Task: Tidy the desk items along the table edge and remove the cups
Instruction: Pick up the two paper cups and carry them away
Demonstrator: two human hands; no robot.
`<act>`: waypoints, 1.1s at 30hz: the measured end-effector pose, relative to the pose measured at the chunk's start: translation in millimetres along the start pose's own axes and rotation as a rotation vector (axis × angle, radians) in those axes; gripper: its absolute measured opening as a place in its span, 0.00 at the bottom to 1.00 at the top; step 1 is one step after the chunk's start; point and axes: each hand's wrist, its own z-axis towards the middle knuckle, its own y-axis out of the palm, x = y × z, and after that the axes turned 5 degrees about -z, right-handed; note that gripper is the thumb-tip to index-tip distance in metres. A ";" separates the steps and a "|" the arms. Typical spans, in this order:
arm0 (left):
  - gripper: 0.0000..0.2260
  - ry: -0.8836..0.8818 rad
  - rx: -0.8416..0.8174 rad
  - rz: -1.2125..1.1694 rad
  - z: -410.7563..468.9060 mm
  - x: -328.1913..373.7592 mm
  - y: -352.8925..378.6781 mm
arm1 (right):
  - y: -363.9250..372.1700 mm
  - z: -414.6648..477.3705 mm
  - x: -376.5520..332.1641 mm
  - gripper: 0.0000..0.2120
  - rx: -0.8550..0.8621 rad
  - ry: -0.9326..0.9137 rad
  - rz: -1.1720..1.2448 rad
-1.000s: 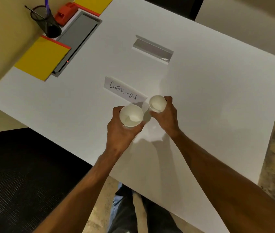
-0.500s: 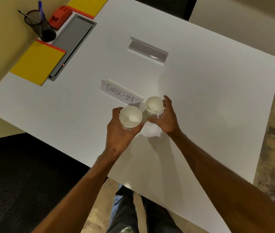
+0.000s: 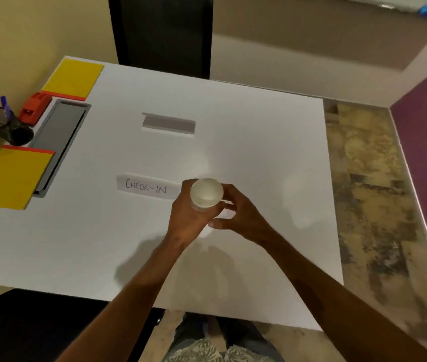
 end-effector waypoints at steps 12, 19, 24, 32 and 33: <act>0.27 0.164 -0.429 -0.018 -44.8 76.1 108.8 | -76.6 -109.5 4.6 0.33 0.580 0.008 -0.020; 0.44 0.262 -0.704 0.170 -84.0 100.8 179.7 | -151.2 -202.7 46.0 0.32 0.797 0.104 0.025; 0.36 0.386 -0.725 0.388 -125.8 107.5 250.6 | -210.1 -284.8 82.1 0.30 0.904 0.147 -0.008; 0.37 0.621 -0.628 0.679 -205.3 122.8 363.2 | -286.7 -403.3 133.2 0.34 0.943 0.153 -0.042; 0.37 0.639 -0.619 0.716 -213.3 125.2 375.4 | -294.9 -414.6 138.3 0.34 0.952 0.168 -0.047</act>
